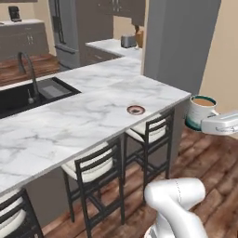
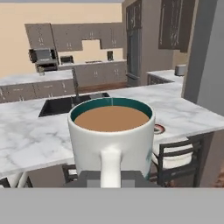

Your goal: Pick the cup of tea, navigate to the dining table, and place it on the saucer.

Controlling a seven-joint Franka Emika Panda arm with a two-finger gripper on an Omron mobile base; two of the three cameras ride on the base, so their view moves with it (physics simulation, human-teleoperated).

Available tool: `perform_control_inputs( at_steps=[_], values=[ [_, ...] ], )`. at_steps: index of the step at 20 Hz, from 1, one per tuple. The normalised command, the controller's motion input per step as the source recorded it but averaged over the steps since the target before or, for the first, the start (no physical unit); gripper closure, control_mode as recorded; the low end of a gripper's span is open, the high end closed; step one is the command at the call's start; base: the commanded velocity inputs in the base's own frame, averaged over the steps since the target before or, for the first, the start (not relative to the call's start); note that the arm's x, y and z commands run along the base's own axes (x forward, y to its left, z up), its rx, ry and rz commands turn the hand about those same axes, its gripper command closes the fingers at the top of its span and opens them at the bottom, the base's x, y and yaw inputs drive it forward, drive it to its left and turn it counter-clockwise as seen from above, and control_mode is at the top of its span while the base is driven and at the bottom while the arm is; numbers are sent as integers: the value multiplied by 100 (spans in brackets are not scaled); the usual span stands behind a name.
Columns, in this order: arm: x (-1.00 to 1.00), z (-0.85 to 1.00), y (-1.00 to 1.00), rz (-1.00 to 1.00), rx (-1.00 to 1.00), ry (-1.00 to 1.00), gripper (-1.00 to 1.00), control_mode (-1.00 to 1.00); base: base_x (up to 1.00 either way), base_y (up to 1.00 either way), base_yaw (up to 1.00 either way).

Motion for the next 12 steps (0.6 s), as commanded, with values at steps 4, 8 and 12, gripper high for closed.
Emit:
perform_control_inputs(
  at_steps=[4,8,12],
  values=[
    [0,0,0,0,0,0,100,100,60,-57,46],
    [0,0,0,0,0,0,100,100,62,-58,45],
    [0,0,0,0,0,0,100,100,62,-60,45]
  ],
)
